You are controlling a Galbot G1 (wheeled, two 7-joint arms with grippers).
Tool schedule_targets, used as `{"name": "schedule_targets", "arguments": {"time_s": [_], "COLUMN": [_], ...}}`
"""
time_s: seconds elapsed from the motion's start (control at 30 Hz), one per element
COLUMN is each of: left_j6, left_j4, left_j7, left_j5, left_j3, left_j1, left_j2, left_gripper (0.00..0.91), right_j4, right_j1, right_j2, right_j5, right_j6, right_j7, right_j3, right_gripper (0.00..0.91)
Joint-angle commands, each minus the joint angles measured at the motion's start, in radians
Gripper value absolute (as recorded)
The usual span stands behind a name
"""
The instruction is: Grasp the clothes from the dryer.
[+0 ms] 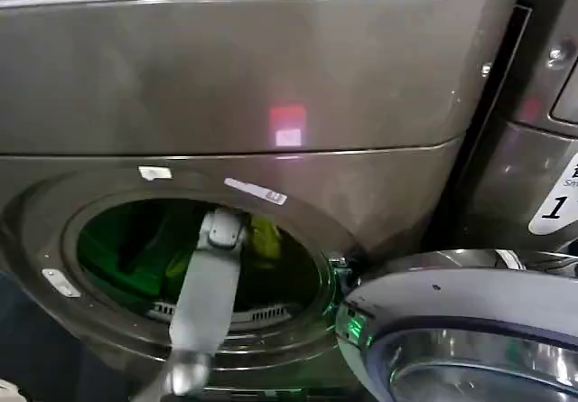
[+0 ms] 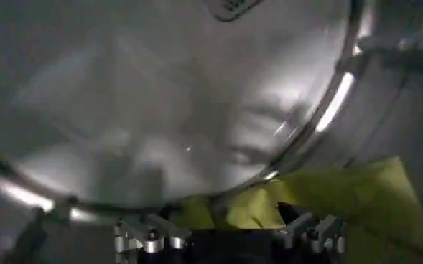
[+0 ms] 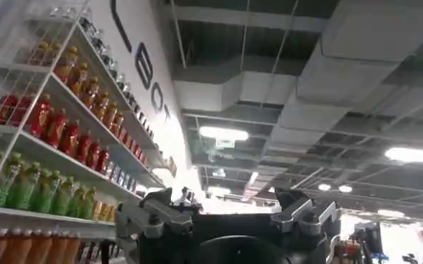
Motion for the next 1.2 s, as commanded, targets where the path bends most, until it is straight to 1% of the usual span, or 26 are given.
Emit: {"name": "schedule_targets", "arguments": {"time_s": [0.03, 0.27, 0.63, 1.13, 1.17, 1.2], "left_j6": [-0.147, -0.115, -0.064, -0.034, -0.032, -0.032], "left_j4": [0.084, 0.189, 0.34, 0.438, 0.44, 0.44], "left_j7": [0.194, 0.194, 0.192, 0.181, 0.183, 0.184], "left_j5": [0.057, 0.067, -0.05, -0.118, -0.121, -0.129], "left_j3": [-0.012, -0.015, -0.015, -0.019, -0.018, -0.016], "left_j1": [-0.055, -0.092, -0.127, -0.122, -0.122, -0.119], "left_j2": [0.013, 0.021, 0.031, 0.044, 0.045, 0.046], "left_gripper": [0.907, 0.907, 0.907, 0.907, 0.762, 0.512], "right_j4": [-0.002, -0.006, -0.004, -0.007, -0.007, -0.007], "right_j1": [0.001, 0.004, 0.011, 0.024, 0.024, 0.025], "right_j2": [-0.001, -0.002, -0.005, -0.002, -0.002, -0.001], "right_j5": [-0.002, -0.003, -0.007, -0.016, -0.017, -0.017], "right_j6": [0.002, 0.003, 0.004, 0.009, 0.009, 0.009], "right_j7": [0.001, 0.001, 0.002, 0.002, 0.002, 0.002], "right_j3": [-0.004, -0.006, -0.018, -0.037, -0.038, -0.039], "right_gripper": [0.907, 0.907, 0.907, 0.907, 0.907, 0.907]}}
